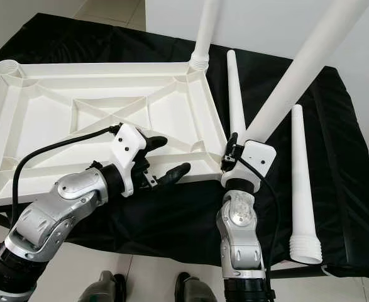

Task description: Building children table

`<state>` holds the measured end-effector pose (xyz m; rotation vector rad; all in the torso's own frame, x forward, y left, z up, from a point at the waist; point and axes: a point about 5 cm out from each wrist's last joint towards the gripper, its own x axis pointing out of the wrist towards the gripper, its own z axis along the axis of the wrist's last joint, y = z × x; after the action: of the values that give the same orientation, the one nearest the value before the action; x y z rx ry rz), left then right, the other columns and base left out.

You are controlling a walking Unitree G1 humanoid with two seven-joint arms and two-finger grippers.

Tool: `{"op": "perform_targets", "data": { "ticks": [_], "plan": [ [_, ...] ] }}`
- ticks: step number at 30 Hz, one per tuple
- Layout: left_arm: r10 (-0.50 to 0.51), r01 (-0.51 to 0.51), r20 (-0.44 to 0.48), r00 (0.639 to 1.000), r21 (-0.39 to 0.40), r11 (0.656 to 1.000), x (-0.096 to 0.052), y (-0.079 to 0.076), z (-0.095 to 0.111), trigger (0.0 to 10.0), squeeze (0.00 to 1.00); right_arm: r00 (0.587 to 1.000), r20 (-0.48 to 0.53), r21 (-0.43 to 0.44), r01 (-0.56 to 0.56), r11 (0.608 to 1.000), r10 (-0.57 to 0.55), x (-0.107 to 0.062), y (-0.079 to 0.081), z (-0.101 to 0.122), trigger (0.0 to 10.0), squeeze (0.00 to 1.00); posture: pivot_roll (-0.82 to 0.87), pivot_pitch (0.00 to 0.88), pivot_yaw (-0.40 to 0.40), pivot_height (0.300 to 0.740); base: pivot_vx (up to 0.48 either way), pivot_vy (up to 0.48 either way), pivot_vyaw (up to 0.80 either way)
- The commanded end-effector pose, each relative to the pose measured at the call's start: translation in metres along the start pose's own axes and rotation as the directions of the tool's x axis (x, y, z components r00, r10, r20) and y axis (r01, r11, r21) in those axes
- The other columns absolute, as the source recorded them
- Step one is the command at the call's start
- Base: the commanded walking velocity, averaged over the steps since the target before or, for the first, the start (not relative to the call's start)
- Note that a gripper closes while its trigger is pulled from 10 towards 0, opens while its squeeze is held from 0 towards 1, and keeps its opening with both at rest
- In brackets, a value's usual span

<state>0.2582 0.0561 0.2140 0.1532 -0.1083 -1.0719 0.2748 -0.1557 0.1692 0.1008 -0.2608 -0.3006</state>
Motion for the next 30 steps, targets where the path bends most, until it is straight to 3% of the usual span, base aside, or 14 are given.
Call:
{"op": "perform_targets", "data": {
  "ticks": [1,8,17,18,19,20,28,30],
  "plan": [
    [-0.069,0.069,0.008,0.998,0.003,0.998,0.0,-0.008,0.002,10.0,0.0,0.991,-0.118,-0.02,0.065,0.998,-0.067,-0.007,-0.019,-0.024,10.0,1.0,0.06,0.206,-0.054,0.74,0.0,0.0,0.0],
    [-0.071,0.071,0.008,0.997,0.002,0.997,0.0,-0.008,0.002,10.0,0.0,0.998,-0.056,0.002,0.004,1.0,-0.004,0.001,-0.024,-0.013,10.0,1.0,0.06,0.206,-0.054,0.74,0.0,0.0,0.0],
    [-0.068,0.068,0.01,0.998,0.001,0.998,0.0,-0.008,0.003,10.0,0.0,0.995,-0.047,-0.009,-0.093,0.996,0.093,0.009,-0.027,-0.008,10.0,1.0,0.06,0.206,-0.054,0.74,0.0,0.0,0.0],
    [-0.067,0.067,0.011,0.998,0.001,0.998,0.0,-0.008,0.003,10.0,0.0,0.992,-0.049,-0.005,-0.118,0.993,0.117,0.01,-0.027,-0.008,10.0,0.84,0.06,0.211,-0.057,0.74,0.0,0.0,0.0],
    [-0.067,0.067,0.011,0.998,0.001,0.998,0.0,-0.008,0.003,10.0,0.0,0.992,-0.049,-0.005,-0.118,0.993,0.117,0.01,-0.027,-0.008,10.0,0.84,0.06,0.211,-0.057,0.74,0.0,0.0,0.0],
    [-0.067,0.067,0.012,0.998,0.002,0.998,0.0,-0.008,0.003,10.0,0.0,0.982,-0.058,0.0,-0.178,0.984,0.177,0.012,-0.027,-0.007,10.0,0.0,0.06,0.211,-0.057,0.74,0.0,0.0,0.0],
    [-0.068,0.068,0.014,0.998,0.002,0.998,0.0,-0.008,0.004,10.0,0.0,0.96,-0.067,-0.004,-0.274,0.962,0.273,0.014,-0.025,-0.007,10.0,0.0,0.06,0.211,-0.059,0.74,0.0,0.0,0.0],
    [-0.067,0.067,0.014,0.998,0.002,0.998,0.0,-0.008,0.004,10.0,0.0,0.938,-0.077,-0.007,-0.339,0.941,0.337,0.014,-0.025,-0.007,10.0,0.0,0.06,0.211,-0.059,0.74,0.0,0.0,0.0]
  ]
}}
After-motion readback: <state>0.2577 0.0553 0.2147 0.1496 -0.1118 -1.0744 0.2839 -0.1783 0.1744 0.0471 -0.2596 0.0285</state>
